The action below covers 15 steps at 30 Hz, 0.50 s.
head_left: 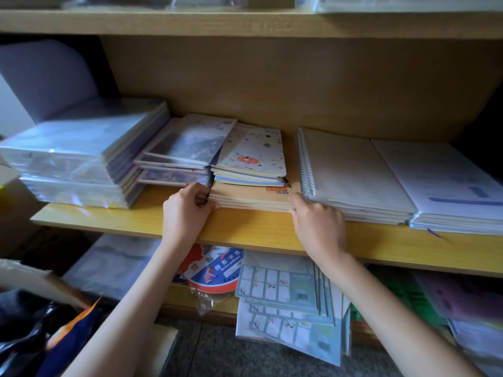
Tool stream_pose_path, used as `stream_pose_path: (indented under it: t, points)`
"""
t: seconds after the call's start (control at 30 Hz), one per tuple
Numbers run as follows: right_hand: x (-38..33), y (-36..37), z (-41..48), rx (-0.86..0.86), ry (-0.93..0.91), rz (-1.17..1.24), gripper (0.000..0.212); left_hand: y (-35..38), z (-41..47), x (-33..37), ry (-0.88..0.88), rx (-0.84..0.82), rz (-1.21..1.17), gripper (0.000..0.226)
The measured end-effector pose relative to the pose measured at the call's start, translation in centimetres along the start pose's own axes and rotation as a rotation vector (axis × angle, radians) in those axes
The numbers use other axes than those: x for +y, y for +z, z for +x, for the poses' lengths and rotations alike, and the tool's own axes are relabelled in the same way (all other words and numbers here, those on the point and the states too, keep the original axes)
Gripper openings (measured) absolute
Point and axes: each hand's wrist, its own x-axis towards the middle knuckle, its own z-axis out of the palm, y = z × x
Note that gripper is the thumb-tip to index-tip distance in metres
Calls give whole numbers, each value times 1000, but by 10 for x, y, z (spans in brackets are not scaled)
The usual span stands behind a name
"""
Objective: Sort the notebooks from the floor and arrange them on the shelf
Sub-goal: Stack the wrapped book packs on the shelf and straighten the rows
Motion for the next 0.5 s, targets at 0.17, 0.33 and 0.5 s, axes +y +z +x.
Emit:
stream_pose_path:
  t: [0.17,0.33,0.5]
  points:
    - [2,2,0,16,1,69,26,-1,1,0,-18,-13,-28,28]
    - [3,2,-1,32,-9,110,23,-1,1,1,-42,13,-24,27]
    - [2,-2,-2,9,-2,146,31,-2,-5,4,-97,82,62,31]
